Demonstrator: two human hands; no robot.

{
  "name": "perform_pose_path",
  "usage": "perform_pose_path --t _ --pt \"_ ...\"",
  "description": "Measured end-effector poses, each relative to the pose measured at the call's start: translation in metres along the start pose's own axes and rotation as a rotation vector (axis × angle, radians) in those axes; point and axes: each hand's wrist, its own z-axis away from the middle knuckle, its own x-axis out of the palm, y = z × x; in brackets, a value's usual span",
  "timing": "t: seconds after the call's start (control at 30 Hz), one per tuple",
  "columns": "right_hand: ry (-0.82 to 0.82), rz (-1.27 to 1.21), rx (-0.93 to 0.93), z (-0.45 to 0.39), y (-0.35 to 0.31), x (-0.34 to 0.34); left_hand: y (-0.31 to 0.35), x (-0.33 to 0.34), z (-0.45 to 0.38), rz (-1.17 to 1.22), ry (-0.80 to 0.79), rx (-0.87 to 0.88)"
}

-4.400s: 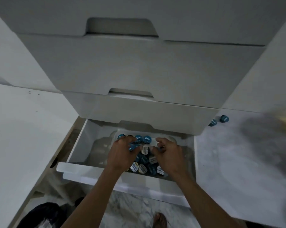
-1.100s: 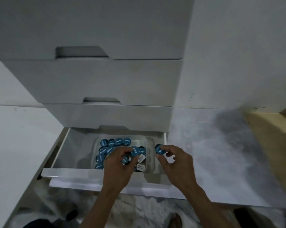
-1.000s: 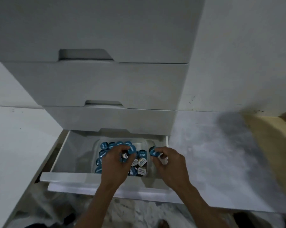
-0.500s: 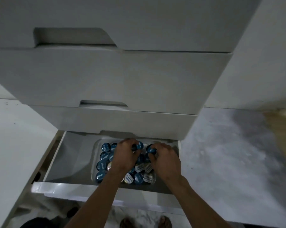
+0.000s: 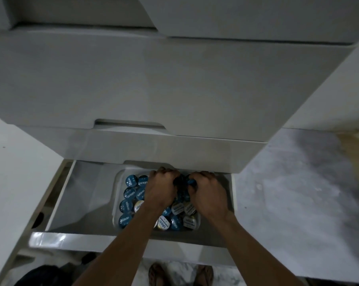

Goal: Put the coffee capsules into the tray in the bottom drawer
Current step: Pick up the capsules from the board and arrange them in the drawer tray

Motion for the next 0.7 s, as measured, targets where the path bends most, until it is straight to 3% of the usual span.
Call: perform_pose_path --t 0.3,0.7 --pt "-0.077 0.119 -0.053 -0.011 -0.001 0.006 0.001 0.004 0.002 -0.062 0.026 0.020" --pt "-0.039 0.236 -0.092 -0.013 0.003 0.012 -0.001 0.007 0.001 -0.132 -0.026 0.093"
